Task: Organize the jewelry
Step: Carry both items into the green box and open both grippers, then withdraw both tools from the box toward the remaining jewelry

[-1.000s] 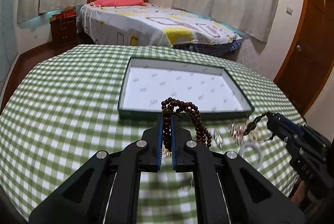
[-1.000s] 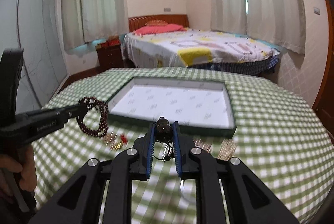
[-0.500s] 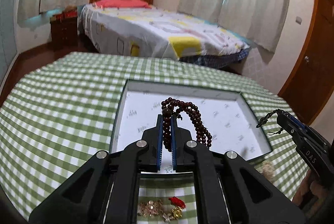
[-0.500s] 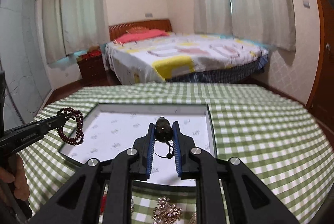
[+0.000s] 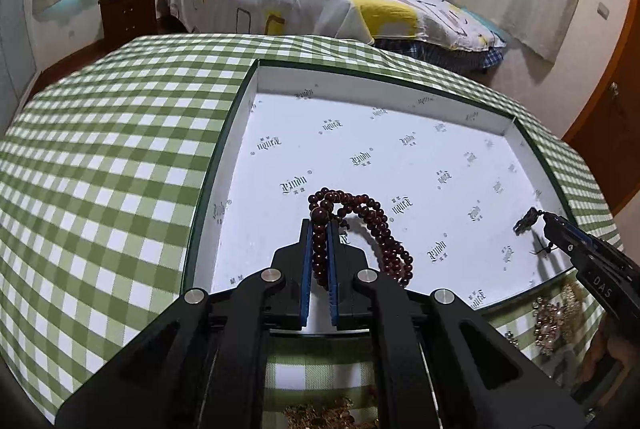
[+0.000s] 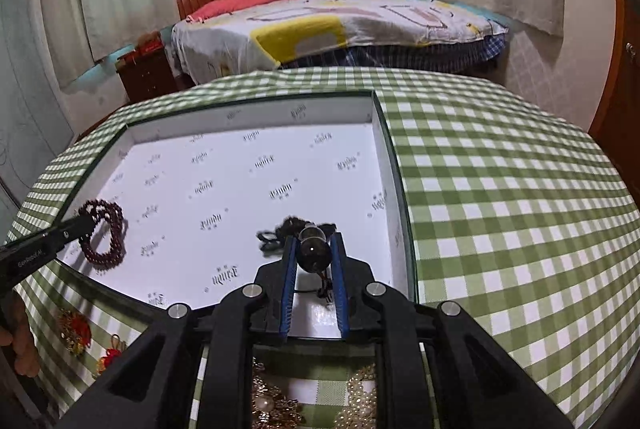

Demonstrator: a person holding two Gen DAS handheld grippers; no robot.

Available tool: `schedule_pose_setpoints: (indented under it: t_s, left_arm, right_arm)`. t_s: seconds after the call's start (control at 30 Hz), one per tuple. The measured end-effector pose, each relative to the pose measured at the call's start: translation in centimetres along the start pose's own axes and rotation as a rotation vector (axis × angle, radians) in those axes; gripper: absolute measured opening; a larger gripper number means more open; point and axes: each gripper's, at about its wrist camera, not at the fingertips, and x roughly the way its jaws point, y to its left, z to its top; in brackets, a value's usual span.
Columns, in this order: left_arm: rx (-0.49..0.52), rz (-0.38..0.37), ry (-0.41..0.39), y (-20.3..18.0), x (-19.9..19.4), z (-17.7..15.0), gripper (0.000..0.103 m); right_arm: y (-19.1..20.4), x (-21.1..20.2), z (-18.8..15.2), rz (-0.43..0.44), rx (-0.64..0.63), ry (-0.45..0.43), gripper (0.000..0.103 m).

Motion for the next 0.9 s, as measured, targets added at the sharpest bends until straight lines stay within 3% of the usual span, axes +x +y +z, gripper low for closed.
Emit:
schedule_pose_setpoints:
  t_s: [0.13, 0.2, 0.3, 0.4, 0.53, 0.9]
  left_arm:
    - [0.007, 0.001, 0.014, -0.3, 0.4, 0.1, 0.009]
    - [0.010, 0.001, 0.012, -0.4, 0.4, 0.1, 0.014]
    - [0.017, 0.001, 0.010, -0.5, 0.5, 0.2, 0.028]
    - [0.019, -0.006, 0.008, -0.8, 0.7, 0.3, 0.034]
    - [0.011, -0.008, -0.011, -0.9, 0.1, 0.1, 0.053]
    - [-0.010, -0.022, -0.109, -0.9, -5.1, -2.3, 0.063]
  right_arm:
    - [-0.4, 0.2, 0.0, 0.003, 0.017, 0.009, 0.018]
    - [-0.6, 0.2, 0.0, 0.007, 0.023, 0.010, 0.025]
    - [-0.3, 0.0, -0.1, 0.008, 0.016, 0.008, 0.031]
    - [-0.1, -0.2, -0.1, 0.009, 0.007, 0.005, 0.038]
    - [0.0, -1.3, 0.0, 0.010, 0.010, -0.020, 0.042]
    - [0.3, -6.6, -2.3, -0.015, 0.007, -0.102, 0.057]
